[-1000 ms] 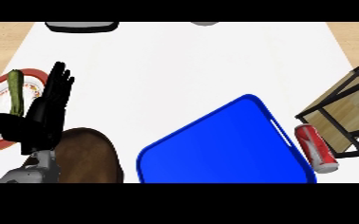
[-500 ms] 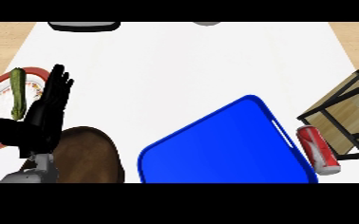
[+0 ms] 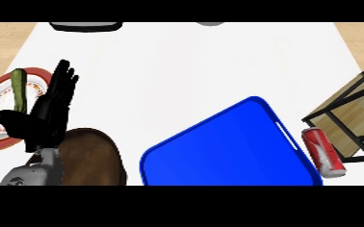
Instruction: Pick the pear from the tray and place it in the tiered shelf
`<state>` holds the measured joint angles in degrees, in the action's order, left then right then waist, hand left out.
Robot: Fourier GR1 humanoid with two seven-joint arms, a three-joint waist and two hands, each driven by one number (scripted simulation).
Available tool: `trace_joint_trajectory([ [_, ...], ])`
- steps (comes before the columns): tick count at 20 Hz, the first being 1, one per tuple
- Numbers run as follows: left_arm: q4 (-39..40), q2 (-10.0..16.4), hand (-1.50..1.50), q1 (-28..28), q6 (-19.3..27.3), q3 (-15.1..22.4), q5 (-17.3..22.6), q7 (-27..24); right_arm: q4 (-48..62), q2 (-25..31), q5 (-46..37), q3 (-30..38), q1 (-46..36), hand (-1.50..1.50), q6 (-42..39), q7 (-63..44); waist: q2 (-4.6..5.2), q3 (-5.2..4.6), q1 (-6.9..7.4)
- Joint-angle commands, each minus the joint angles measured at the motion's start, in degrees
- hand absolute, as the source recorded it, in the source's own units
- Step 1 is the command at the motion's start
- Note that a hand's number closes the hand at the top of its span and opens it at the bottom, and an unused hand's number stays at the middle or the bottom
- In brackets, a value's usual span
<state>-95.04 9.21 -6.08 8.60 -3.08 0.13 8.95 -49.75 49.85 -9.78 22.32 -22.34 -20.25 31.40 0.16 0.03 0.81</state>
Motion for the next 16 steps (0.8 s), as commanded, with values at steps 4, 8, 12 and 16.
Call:
trace_joint_trajectory([
  [4, 0.14, 0.47, 0.00, 1.61, -1.60, -1.39, 0.57, -1.27, 6.48, -2.43, -0.86, -2.60, -6.41, -1.50, -3.04, -3.49, -0.08, -0.02, -0.21],
  [8, -0.78, -1.58, 0.00, 1.77, 0.33, 0.31, -1.47, -0.40, 10.92, 0.49, -1.11, -2.29, -9.63, -1.50, -7.06, -1.72, -0.05, -0.01, -0.19],
  [12, 0.27, 1.78, 0.00, -0.09, -3.43, -3.15, 1.73, 0.18, 12.68, -1.65, -0.64, -2.46, -12.76, -1.50, -7.46, -0.60, -0.03, -0.02, -0.17],
  [16, -2.91, -0.02, 0.00, 2.66, -1.09, -1.34, -0.73, 0.40, 17.35, 1.05, 2.76, 1.33, -13.87, -1.50, -11.84, 2.55, -0.06, 0.01, -0.06],
])
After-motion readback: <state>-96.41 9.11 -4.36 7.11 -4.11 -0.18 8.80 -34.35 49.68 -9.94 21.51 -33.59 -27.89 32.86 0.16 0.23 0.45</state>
